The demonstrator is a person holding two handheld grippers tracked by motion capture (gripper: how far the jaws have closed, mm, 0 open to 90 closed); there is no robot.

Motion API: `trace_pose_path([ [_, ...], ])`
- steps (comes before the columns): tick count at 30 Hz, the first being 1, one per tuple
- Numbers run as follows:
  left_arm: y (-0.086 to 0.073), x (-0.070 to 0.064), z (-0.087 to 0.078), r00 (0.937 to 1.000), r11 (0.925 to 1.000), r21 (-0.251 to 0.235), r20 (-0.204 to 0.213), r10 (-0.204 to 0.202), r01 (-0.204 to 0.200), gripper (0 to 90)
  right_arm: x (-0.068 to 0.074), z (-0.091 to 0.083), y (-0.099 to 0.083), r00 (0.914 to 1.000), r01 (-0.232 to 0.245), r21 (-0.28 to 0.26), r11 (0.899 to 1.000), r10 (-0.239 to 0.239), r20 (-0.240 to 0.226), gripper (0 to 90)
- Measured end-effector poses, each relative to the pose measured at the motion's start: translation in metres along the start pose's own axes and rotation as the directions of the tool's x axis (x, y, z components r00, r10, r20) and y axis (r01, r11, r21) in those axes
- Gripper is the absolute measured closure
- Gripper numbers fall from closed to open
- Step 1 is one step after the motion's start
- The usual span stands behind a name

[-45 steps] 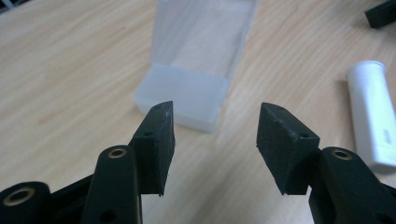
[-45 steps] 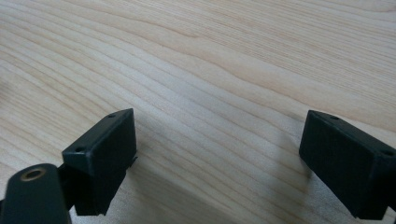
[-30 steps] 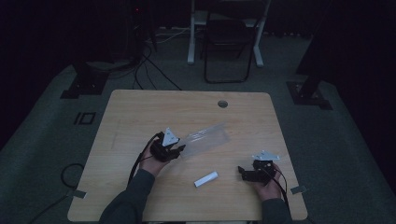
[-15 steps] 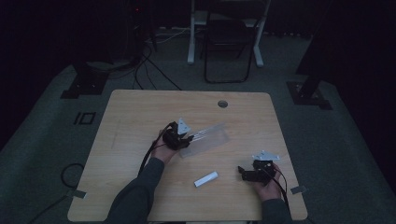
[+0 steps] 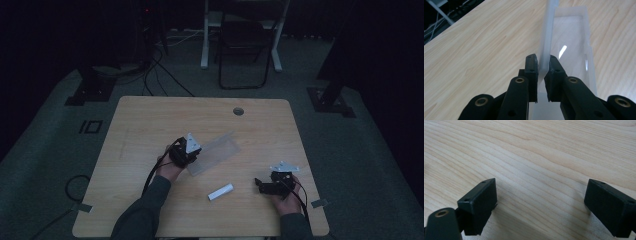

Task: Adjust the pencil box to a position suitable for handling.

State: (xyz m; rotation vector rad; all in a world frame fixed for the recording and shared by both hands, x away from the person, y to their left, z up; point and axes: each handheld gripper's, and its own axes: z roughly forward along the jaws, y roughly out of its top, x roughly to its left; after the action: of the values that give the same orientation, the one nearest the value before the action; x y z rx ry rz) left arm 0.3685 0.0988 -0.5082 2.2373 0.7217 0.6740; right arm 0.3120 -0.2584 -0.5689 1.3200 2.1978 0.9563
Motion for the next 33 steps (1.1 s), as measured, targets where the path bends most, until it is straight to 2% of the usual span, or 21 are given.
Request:
trace_pose_path([
  [3,-0.006,-0.001,-0.007,1.0000,1.0000,-0.001,-0.008,-0.002,0.002,81.2,0.000,0.000,0.000,1.0000,0.000,0.000,1.000,0.000,0.000,10.9],
  [6,-0.018,-0.001,-0.019,0.9992,0.9998,-0.006,-0.036,-0.020,0.020,81.4,0.000,0.000,0.000,1.0000,0.000,-0.001,1.000,0.000,0.000,10.9],
  [13,-0.034,0.000,-0.035,0.9979,0.9992,-0.011,-0.052,-0.040,0.039,81.2,0.000,0.000,0.000,1.0000,0.001,-0.001,1.000,-0.001,0.000,10.9],
  [22,-0.043,-0.003,-0.042,0.9973,0.9983,-0.026,-0.049,-0.054,0.053,78.9,0.000,0.000,0.000,1.0000,0.000,-0.001,1.000,0.000,0.000,10.9],
  [28,-0.048,-0.002,-0.052,0.9949,0.9956,-0.042,-0.052,-0.086,0.084,67.5,0.000,0.000,0.000,1.0000,0.001,-0.001,1.000,-0.001,0.000,10.9],
  [33,-0.057,-0.003,-0.065,0.9909,0.9901,-0.060,-0.040,-0.129,0.126,64.8,0.000,0.000,0.000,1.0000,0.000,-0.001,1.000,0.000,0.000,10.9],
])
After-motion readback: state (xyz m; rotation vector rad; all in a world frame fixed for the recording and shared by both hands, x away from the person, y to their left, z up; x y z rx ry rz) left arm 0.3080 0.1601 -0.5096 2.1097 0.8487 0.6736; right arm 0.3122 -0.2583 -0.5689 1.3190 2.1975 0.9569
